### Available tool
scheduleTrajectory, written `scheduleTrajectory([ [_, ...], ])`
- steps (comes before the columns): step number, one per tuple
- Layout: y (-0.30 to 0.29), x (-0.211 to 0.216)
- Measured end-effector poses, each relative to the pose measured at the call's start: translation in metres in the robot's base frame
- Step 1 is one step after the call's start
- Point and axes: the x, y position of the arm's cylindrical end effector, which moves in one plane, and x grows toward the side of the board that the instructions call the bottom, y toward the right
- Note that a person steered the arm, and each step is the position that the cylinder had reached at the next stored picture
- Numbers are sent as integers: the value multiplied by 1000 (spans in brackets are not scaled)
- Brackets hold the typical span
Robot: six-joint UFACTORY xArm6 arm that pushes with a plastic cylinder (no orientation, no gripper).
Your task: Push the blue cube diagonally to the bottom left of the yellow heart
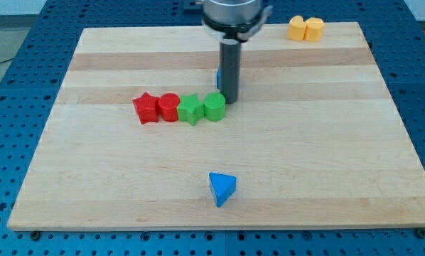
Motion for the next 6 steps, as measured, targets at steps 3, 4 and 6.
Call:
scheduleTrajectory([
  [3, -25, -35],
  [4, 25, -37],
  [6, 66, -75],
])
